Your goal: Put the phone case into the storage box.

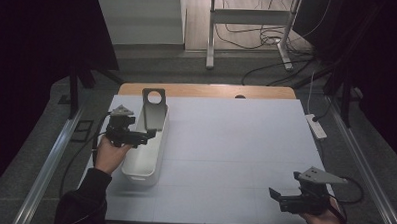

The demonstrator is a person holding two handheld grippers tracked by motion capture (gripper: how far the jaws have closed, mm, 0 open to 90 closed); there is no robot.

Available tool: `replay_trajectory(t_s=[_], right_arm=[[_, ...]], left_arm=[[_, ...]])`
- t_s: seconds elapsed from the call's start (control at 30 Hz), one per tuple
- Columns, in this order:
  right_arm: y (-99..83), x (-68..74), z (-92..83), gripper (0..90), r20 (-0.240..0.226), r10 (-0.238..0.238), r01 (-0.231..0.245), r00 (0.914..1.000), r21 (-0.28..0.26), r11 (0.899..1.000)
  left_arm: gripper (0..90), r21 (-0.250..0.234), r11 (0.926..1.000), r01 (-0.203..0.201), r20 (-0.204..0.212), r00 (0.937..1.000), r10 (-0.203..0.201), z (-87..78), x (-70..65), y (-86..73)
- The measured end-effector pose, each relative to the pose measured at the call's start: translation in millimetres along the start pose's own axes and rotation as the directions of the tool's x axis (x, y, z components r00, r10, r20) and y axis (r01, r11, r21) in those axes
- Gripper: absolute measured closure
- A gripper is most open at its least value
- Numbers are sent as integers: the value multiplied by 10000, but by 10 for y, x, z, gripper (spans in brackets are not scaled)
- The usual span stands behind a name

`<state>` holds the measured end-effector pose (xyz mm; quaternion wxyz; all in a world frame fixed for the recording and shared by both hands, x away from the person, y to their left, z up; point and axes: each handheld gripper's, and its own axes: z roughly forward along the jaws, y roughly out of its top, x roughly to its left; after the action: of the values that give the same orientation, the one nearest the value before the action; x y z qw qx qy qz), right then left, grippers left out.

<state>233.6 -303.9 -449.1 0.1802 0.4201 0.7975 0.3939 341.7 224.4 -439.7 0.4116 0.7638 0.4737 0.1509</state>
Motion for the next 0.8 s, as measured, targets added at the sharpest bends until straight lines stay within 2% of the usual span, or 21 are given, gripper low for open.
replay_trajectory(t_s=[0.8], right_arm=[[1,11,4,0,-16,-95,95,10000,30,10000]], left_arm=[[16,42,10000,-16,163,9999,15,-120,-79,-163]])
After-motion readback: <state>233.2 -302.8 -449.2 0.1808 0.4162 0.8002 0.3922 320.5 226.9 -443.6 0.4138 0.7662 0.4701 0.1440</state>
